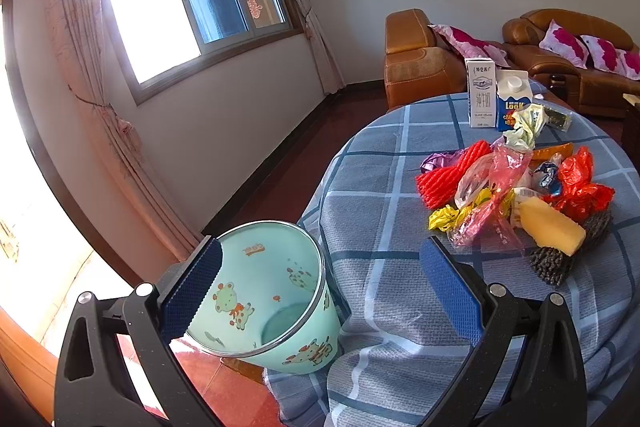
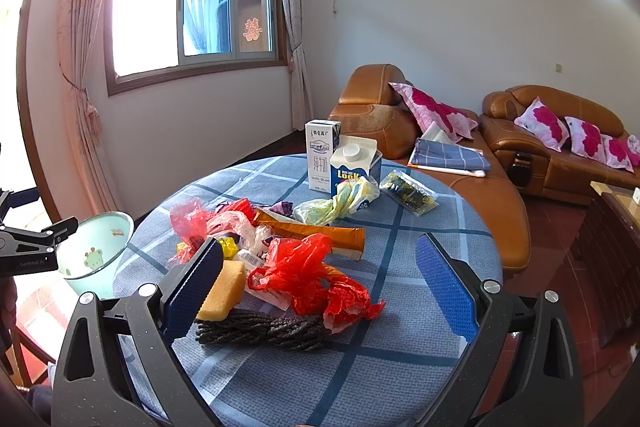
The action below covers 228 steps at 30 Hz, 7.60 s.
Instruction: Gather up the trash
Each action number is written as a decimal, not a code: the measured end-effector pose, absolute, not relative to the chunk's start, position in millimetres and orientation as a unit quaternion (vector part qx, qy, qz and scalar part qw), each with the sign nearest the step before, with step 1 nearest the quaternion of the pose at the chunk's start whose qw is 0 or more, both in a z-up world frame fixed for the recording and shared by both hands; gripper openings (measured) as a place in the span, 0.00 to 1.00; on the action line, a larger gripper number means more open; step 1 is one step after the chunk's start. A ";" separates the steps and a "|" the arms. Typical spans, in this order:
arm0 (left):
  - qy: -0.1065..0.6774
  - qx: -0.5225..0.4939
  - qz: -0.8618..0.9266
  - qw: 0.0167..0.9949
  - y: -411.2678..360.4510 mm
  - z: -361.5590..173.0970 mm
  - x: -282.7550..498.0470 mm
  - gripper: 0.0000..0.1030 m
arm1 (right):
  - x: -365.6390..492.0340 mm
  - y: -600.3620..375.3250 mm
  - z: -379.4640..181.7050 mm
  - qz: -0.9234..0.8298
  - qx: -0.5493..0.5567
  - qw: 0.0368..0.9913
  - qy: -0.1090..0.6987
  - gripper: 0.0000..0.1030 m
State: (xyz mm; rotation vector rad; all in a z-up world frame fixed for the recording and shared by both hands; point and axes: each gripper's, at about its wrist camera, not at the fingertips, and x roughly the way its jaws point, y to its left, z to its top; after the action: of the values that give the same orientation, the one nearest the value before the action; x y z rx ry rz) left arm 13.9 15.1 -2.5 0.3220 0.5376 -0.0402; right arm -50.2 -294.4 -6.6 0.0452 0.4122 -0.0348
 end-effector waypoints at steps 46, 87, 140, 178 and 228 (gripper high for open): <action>0.294 0.167 -0.024 0.941 3.4 -35.4 37.5 0.94 | -30.9 -316.3 -45.5 -0.057 0.028 0.969 0.239 0.92; 0.325 0.214 -0.141 0.910 -38.9 -59.9 36.3 0.09 | -3.5 -342.2 -90.5 -0.075 0.045 0.953 0.291 0.80; 0.378 0.188 0.059 0.905 130.0 -49.8 77.9 0.09 | 124.6 -187.4 -14.5 0.112 -0.035 0.957 0.265 0.11; 0.409 0.212 0.124 0.879 182.1 -73.1 89.1 0.10 | 168.1 -70.2 -35.9 0.208 -0.121 0.930 0.279 0.11; 0.404 0.209 0.104 0.885 178.6 -76.2 91.4 0.52 | 158.4 -20.5 -55.8 0.272 -0.156 0.898 0.308 0.41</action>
State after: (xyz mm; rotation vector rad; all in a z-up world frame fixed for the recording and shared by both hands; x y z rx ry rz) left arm 91.4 178.6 -76.2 0.4350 0.8398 0.2161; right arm 158.4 -20.5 -55.8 -0.3225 0.6377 0.5625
